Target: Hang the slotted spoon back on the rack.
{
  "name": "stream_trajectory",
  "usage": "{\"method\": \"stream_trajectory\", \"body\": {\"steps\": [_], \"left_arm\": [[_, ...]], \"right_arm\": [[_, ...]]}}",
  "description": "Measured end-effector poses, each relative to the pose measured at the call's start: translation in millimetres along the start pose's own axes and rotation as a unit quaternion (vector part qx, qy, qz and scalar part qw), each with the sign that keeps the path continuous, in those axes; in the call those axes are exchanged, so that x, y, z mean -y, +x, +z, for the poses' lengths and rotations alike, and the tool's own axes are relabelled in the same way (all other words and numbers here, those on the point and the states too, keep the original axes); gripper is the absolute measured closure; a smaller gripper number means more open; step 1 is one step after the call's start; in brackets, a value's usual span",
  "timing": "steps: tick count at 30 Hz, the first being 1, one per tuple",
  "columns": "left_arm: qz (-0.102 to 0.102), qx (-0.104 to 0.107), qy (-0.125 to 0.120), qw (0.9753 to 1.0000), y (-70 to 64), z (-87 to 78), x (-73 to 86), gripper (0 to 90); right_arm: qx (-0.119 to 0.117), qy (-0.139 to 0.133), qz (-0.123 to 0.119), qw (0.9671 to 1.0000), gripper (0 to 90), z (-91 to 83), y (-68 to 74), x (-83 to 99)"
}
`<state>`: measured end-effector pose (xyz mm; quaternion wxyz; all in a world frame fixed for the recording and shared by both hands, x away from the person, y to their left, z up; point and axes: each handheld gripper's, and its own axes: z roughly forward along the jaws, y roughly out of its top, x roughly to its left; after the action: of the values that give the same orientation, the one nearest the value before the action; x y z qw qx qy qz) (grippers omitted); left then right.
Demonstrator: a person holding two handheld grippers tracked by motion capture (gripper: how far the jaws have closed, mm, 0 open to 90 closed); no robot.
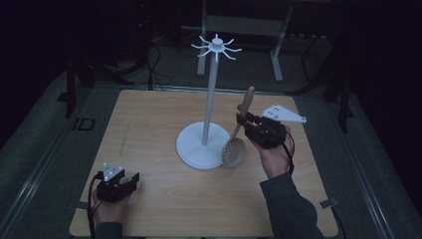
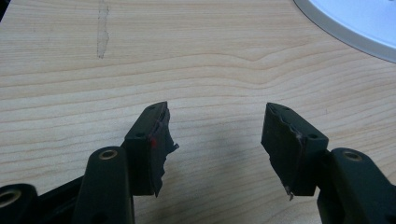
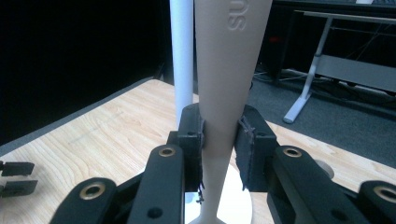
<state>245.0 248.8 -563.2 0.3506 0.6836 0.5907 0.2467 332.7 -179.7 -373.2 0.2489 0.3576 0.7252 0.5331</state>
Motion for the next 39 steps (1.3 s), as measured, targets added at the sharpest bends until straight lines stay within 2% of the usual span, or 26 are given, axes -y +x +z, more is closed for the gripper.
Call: {"method": "stream_trajectory", "body": {"steps": [39], "left_arm": [[-0.001, 0.000, 0.000, 1.0000, 0.5, -0.4, -0.2, 42.1]], "right_arm": [[0.007, -0.025, -0.001, 0.9997, 73.3, -4.9, -4.3, -26.0]]}}
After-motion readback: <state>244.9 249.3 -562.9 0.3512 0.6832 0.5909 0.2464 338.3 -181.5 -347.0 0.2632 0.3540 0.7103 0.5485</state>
